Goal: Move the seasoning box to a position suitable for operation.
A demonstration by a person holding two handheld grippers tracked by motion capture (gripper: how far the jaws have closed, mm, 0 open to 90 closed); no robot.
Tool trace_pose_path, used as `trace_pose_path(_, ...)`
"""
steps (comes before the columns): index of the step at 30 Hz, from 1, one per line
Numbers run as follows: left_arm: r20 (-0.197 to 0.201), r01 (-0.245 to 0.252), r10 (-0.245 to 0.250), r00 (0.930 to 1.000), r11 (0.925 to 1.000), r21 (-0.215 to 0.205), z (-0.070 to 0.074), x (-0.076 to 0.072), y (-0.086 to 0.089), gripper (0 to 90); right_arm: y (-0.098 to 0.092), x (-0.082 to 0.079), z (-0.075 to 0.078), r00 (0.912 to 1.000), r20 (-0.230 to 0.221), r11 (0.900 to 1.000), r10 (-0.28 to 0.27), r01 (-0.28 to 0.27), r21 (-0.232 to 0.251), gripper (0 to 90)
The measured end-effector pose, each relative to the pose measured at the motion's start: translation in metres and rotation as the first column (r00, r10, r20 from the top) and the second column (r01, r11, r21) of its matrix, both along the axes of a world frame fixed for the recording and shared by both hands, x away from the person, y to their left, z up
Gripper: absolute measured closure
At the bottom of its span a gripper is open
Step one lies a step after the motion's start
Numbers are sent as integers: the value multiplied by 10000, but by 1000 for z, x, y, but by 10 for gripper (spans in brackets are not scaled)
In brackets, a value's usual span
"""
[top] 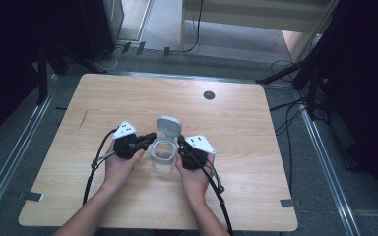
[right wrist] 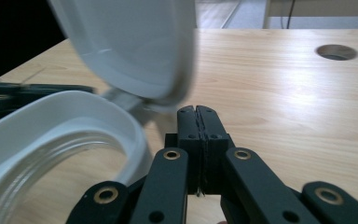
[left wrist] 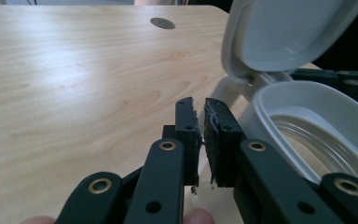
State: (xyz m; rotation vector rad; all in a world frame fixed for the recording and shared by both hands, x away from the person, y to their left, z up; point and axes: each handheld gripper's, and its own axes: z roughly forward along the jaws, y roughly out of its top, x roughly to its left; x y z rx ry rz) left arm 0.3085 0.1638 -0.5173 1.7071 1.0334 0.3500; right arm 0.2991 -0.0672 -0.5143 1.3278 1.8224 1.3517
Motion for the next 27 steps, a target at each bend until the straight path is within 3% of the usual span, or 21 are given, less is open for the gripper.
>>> trace_pose_path(4, -218, -236, 237, 9995, 9997, 27, -6, -22, 1, 866, -13, -16, 0, 10000, -46, 9999, -10, 11, 101, 900)
trace_pose_path(8, -354, -436, 441, 9984, 9989, 169, -10, -37, -2, 856, -12, -28, 1, 9997, -98, 9997, 218, -217, 83, 900)
trace_pose_path(13, -326, -234, 241, 9992, 9995, 231, -10, -49, -8, 858, -8, -35, 3, 9992, -102, 9993, 378, -377, 26, 900)
trace_pose_path(18, -222, 84, -82, 9997, 9999, 94, -9, -53, -14, 851, -17, -32, 5, 9988, -132, 9988, 473, -475, -114, 900)
trace_pose_path(20, -279, 271, -272, 9992, 9996, -44, -10, -53, -11, 818, -21, -30, 6, 9985, -114, 9983, 530, -533, -216, 900)
trace_pose_path(22, -127, 41, -42, 9999, 10000, -62, -12, -54, -3, 787, -27, -28, 7, 9987, -50, 9982, 513, -515, -298, 900)
trace_pose_path(23, -36, -70, 69, 10000, 9996, -278, -13, -54, 3, 754, -30, -27, 8, 9986, -66, 9983, 523, -525, -236, 900)
trace_pose_path(27, 399, -965, 981, 9944, 9945, -409, -18, -55, 40, 513, -40, -20, 13, 9984, 17, 9983, 562, -562, -123, 900)
